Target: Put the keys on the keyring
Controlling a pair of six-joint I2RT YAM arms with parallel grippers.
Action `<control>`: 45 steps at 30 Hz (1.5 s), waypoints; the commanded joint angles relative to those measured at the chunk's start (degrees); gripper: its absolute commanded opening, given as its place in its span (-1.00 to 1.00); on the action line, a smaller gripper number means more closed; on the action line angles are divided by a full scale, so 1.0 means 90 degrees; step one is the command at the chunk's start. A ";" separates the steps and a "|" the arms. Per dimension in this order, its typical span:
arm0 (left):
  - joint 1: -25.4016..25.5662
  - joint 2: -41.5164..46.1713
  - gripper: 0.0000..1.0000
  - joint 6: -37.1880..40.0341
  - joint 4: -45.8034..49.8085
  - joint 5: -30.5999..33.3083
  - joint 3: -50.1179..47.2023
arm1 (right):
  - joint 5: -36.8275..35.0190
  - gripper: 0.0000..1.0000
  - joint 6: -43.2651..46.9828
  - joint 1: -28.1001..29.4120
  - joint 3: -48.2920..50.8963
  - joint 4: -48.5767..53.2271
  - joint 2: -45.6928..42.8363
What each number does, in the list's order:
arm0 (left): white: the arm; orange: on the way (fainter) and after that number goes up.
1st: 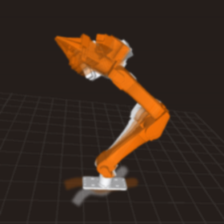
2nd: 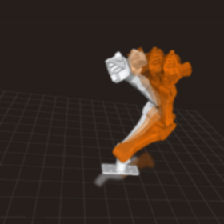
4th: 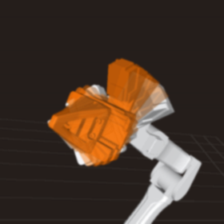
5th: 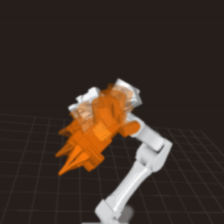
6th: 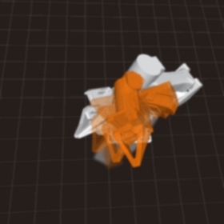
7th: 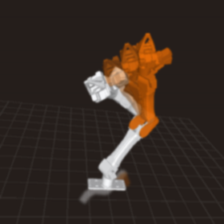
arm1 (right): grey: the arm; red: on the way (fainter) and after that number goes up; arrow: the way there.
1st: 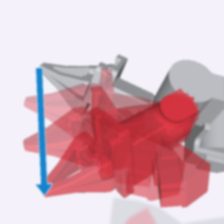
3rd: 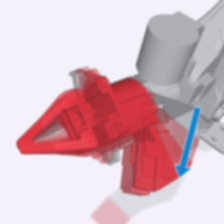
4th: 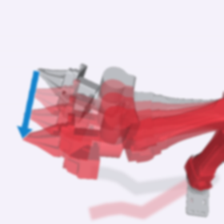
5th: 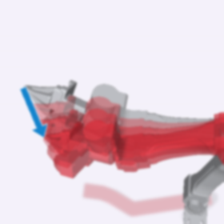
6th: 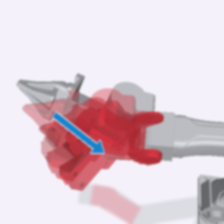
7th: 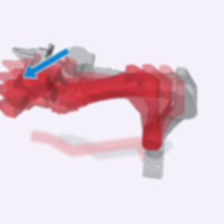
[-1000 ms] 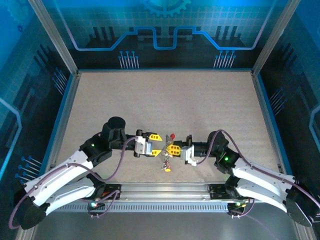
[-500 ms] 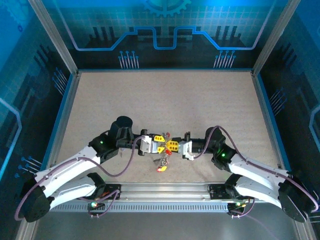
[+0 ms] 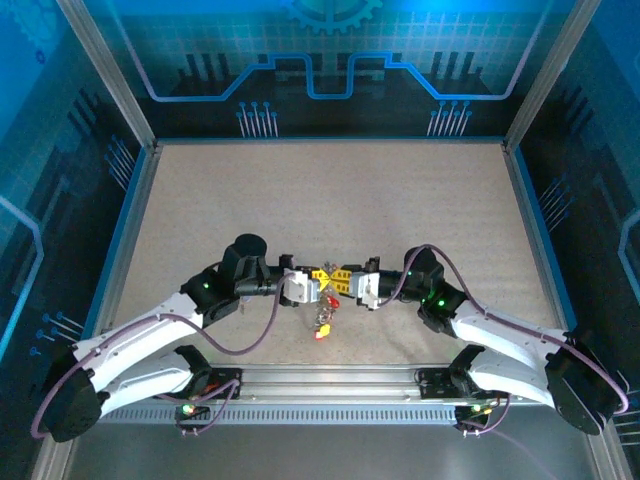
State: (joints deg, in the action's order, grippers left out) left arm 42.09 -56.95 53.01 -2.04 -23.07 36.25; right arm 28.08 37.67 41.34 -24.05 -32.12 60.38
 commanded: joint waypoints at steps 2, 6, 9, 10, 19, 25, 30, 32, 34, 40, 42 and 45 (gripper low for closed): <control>0.0471 0.0025 -1.00 0.0664 0.0135 0.1047 0.0113 | -0.0563 -0.62 0.0130 0.0135 -0.0226 0.0083 -0.0059; 0.0661 -0.0069 -1.00 0.0899 0.0323 0.1475 0.0276 | -0.0592 -0.54 0.0100 0.0201 -0.0122 0.0010 -0.0020; 0.0688 -0.0080 -1.00 0.0962 0.0280 0.1485 0.0313 | -0.0661 -0.44 0.0092 0.0209 -0.0016 -0.0154 0.0018; 0.0693 -0.0085 -1.00 0.0974 0.0286 0.1484 0.0334 | -0.0677 -0.40 0.0100 0.0196 0.0023 -0.0195 0.0010; 0.0705 -0.0054 -1.00 0.1026 0.0099 0.1348 0.0250 | -0.0497 -0.20 0.0443 0.0192 0.0221 0.0159 -0.0265; 0.0705 0.0037 -1.00 0.1172 0.0047 0.1275 0.0151 | -0.0370 -0.18 0.0814 0.0197 0.0277 0.0527 -0.0536; 0.0709 0.0063 -1.00 0.1125 0.0046 0.1285 0.0162 | -0.0452 -0.25 0.0805 0.0197 0.0177 0.0508 -0.0416; 0.0710 0.0065 -1.00 0.1069 -0.0010 0.1306 0.0162 | -0.0500 -0.27 0.0800 0.0222 0.0146 0.0507 -0.0363; 0.0706 0.0080 -1.00 0.1017 -0.0046 0.1333 0.0156 | -0.0574 -0.27 0.0829 0.0241 0.0125 0.0524 -0.0323; 0.0707 0.0078 -1.00 0.0956 -0.0115 0.1455 0.0171 | -0.0726 -0.15 0.0806 0.0278 0.0140 0.0578 -0.0331; 0.0705 0.0063 -1.00 0.0941 -0.0134 0.1494 0.0180 | -0.0724 -0.15 0.0800 0.0286 0.0130 0.0585 -0.0332; 0.0705 0.0039 -1.00 0.0936 -0.0162 0.1499 0.0183 | -0.0781 -0.28 0.0766 0.0306 0.0097 0.0610 -0.0294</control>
State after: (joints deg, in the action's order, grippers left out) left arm 47.97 -57.69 61.84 0.71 -9.78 36.60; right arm 21.58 43.81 43.20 -22.24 -27.79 57.45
